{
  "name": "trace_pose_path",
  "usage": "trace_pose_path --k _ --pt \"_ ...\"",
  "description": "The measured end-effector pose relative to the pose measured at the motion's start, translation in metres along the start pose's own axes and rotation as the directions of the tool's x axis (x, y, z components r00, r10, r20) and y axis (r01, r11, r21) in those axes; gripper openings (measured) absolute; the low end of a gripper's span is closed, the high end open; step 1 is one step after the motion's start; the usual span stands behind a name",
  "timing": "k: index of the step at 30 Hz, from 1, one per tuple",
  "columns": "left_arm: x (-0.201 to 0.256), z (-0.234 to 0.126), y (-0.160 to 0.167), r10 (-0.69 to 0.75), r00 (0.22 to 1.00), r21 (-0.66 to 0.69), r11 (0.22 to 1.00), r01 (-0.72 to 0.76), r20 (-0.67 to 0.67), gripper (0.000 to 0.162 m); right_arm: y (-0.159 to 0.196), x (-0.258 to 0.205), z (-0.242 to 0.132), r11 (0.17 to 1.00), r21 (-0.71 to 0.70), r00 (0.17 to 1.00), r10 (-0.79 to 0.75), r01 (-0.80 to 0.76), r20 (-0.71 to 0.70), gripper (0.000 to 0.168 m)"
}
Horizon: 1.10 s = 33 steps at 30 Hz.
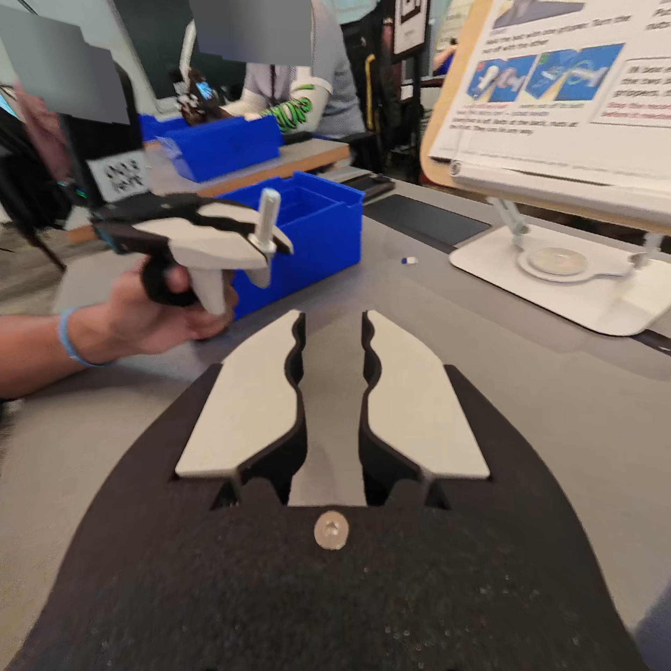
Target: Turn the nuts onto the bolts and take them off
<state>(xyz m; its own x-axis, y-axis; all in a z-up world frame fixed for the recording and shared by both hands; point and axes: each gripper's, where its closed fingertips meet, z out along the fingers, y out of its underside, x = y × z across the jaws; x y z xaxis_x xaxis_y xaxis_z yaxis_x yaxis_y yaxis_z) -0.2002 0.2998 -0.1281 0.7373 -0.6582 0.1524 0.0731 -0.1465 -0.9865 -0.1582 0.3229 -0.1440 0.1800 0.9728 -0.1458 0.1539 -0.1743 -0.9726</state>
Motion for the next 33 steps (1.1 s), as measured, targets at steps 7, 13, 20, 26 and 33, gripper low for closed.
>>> trace_pose_path --k 7,13,20,26,33 --pt "-0.008 -0.045 -0.059 0.037 0.977 0.132 0.989 -0.066 0.212 0.017 0.004 0.005 0.001 0.996 -0.043 0.992 -0.084 0.080 -0.097 0.047" --pt "-0.024 -0.068 -0.066 -0.009 0.962 0.139 0.990 -0.030 0.272 0.017 0.010 0.004 0.003 0.995 -0.067 0.993 -0.086 0.080 -0.084 0.048" --pt "-0.031 -0.063 -0.055 -0.031 0.962 0.105 0.994 0.002 0.270 0.017 0.020 0.010 -0.005 0.998 -0.066 0.998 0.008 -0.012 -0.064 0.047" --pt "-0.020 -0.057 -0.054 -0.005 0.969 0.078 0.997 -0.015 0.247 0.017 0.016 0.006 -0.004 0.998 -0.065 0.999 0.005 -0.008 -0.047 0.046" --pt "-0.030 -0.098 -0.070 0.057 0.963 0.028 0.997 -0.067 0.265 0.017 -0.044 -0.019 0.044 0.895 -0.253 0.929 -0.340 0.367 0.144 0.056"
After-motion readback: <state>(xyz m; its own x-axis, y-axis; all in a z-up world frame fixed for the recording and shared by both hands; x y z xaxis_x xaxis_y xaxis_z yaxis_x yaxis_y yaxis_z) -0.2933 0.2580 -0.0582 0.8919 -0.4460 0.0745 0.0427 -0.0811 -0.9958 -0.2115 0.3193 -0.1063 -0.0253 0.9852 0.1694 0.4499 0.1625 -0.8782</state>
